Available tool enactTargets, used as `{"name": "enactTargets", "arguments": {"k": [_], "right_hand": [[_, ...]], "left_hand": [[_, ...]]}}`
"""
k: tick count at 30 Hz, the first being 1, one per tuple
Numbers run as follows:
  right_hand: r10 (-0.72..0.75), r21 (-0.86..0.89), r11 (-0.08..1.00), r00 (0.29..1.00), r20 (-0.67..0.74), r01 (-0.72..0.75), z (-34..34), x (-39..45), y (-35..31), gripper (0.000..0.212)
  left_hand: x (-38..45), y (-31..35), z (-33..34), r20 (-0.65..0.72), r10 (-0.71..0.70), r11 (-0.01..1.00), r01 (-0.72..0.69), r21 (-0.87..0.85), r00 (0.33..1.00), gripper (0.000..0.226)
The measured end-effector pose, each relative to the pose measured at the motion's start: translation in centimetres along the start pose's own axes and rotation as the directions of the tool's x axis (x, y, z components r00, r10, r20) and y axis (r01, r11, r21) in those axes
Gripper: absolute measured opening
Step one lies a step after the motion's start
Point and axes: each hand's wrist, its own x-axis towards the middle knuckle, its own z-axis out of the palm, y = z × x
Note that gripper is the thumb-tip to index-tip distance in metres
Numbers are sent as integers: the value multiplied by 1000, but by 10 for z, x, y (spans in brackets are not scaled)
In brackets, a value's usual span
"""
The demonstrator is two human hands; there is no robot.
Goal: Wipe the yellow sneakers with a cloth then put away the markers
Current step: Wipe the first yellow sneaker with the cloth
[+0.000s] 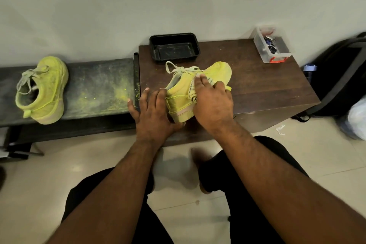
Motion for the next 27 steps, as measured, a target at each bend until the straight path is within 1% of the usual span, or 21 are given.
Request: {"name": "enactTargets", "arguments": {"k": [1, 3, 8, 10, 12, 15, 18, 21, 25, 27], "right_hand": [[18, -2, 1000, 1000, -13, -18, 0, 5, 3, 71], [8, -9, 1000, 1000, -10, -8, 0, 7, 1, 72], [-145, 7, 989, 985, 90, 145, 11, -26, -19, 78], [-167, 1, 986, 979, 118, 168, 13, -28, -20, 78], [-144, -19, 989, 984, 107, 147, 12, -21, -16, 78], [-32, -30, 999, 999, 39, 33, 9, -1, -5, 73], [55, -18, 998, 998, 21, -54, 5, 14, 1, 67], [40, -11, 999, 999, 35, -39, 6, 10, -3, 69], [-42, -46, 998, 995, 86, 46, 12, -19, -8, 75], [-61, -75, 995, 992, 112, 69, 13, -22, -7, 75]], "left_hand": [[0, 0, 1, -6, 0, 1000, 0, 4, 1000, 106], [0, 0, 2, -14, 1, 1000, -1, 13, 1000, 106], [1, -1, 2, -31, -14, 999, 13, -31, 999, 102], [1, -2, 2, -43, -13, 999, 11, -44, 999, 102], [1, -2, 3, -35, -16, 999, 15, -33, 999, 103], [1, -3, 6, -50, 2, 1000, -3, -11, 999, 104], [0, -2, 5, -60, 17, 1000, -17, -5, 998, 105], [0, -2, 4, -59, 10, 1000, -11, -6, 998, 105], [0, -1, 3, -44, -12, 1000, 11, -11, 999, 105], [1, -1, 3, -39, -12, 1000, 12, -8, 999, 105]]}}
